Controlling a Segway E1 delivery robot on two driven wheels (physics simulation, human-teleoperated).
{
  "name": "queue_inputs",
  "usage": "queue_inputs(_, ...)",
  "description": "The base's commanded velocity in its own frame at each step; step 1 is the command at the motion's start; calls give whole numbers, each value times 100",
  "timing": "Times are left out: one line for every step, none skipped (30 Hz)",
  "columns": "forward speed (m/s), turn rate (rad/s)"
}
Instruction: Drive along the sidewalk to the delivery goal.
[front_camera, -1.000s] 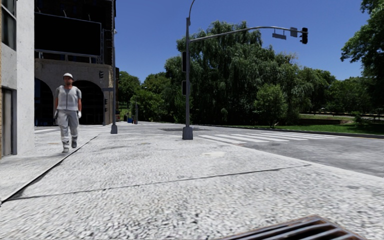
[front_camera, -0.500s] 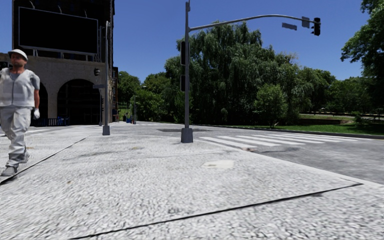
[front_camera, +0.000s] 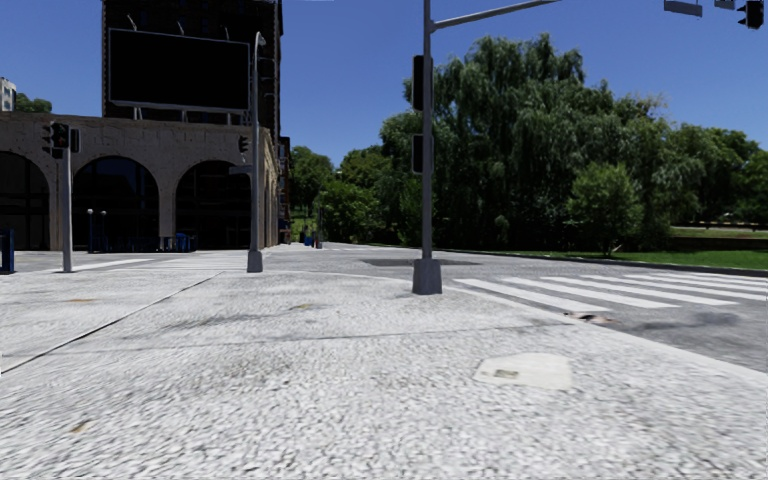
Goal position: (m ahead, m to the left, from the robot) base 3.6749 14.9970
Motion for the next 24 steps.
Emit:
queue_inputs(200,60)
queue_inputs(200,60)
queue_inputs(200,60)
queue_inputs(200,60)
queue_inputs(200,60)
queue_inputs(200,60)
queue_inputs(200,60)
queue_inputs(200,60)
queue_inputs(200,60)
queue_inputs(200,60)
queue_inputs(200,60)
queue_inputs(200,60)
queue_inputs(200,60)
queue_inputs(200,59)
queue_inputs(200,59)
queue_inputs(200,59)
queue_inputs(200,58)
queue_inputs(200,58)
queue_inputs(200,58)
queue_inputs(200,57)
queue_inputs(200,53)
queue_inputs(200,51)
queue_inputs(200,51)
queue_inputs(200,48)
